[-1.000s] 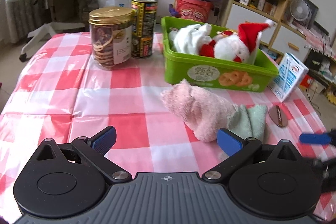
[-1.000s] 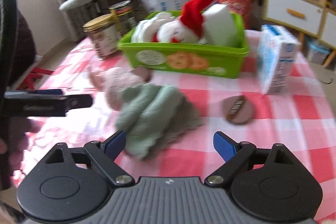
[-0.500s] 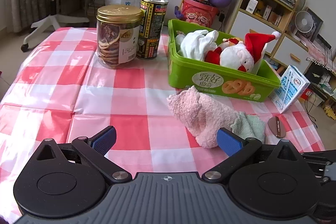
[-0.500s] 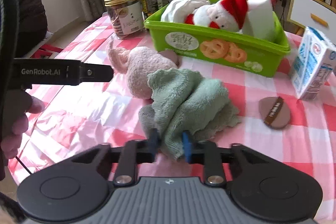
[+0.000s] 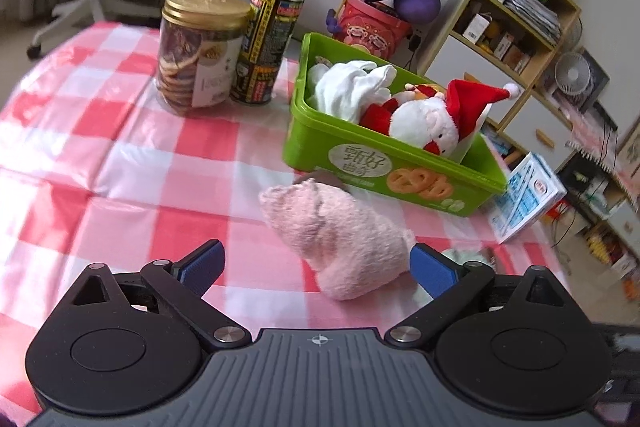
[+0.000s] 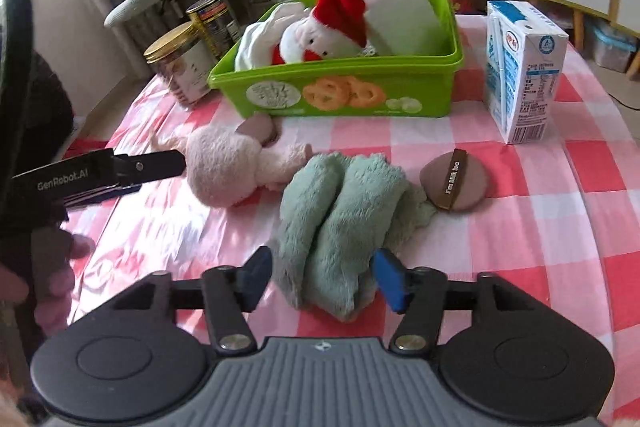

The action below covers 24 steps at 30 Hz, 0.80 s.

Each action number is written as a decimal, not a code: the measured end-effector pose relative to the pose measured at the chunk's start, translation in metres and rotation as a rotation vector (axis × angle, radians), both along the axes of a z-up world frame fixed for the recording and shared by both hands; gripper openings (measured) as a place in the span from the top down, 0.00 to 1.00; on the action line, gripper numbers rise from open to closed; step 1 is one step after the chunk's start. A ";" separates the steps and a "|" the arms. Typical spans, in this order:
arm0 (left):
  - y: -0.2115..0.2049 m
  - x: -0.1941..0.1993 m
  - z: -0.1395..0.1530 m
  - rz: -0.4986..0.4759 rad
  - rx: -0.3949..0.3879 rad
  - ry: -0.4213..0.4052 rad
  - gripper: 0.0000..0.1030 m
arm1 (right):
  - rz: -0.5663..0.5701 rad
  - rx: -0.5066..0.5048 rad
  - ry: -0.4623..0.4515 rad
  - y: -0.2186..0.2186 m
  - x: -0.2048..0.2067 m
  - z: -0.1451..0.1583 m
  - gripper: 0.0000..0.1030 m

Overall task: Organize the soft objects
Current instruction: 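Grasp the pink plush bunny with the left tool while the right tool grasps the green towel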

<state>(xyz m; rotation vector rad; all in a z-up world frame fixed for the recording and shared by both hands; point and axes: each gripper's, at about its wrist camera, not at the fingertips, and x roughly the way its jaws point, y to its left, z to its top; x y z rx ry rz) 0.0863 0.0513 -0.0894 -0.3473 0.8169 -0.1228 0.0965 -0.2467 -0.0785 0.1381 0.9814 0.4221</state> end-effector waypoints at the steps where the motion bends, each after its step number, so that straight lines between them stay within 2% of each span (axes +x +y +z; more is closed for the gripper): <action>1: -0.002 0.002 -0.001 0.006 -0.014 0.008 0.09 | -0.003 -0.006 0.000 0.002 0.002 0.000 0.60; 12: -0.013 0.013 -0.016 0.044 -0.043 0.074 0.21 | -0.057 -0.055 0.043 0.018 0.014 -0.015 0.60; 14: -0.012 0.015 -0.019 0.067 -0.060 0.092 0.27 | -0.073 -0.062 0.043 0.020 0.014 -0.016 0.60; 18: -0.012 0.017 -0.019 0.088 -0.107 0.103 0.33 | -0.092 -0.085 0.023 0.024 0.015 -0.017 0.60; 24: -0.017 0.016 -0.012 0.044 -0.102 0.081 0.55 | -0.092 -0.108 0.004 0.026 0.014 -0.016 0.61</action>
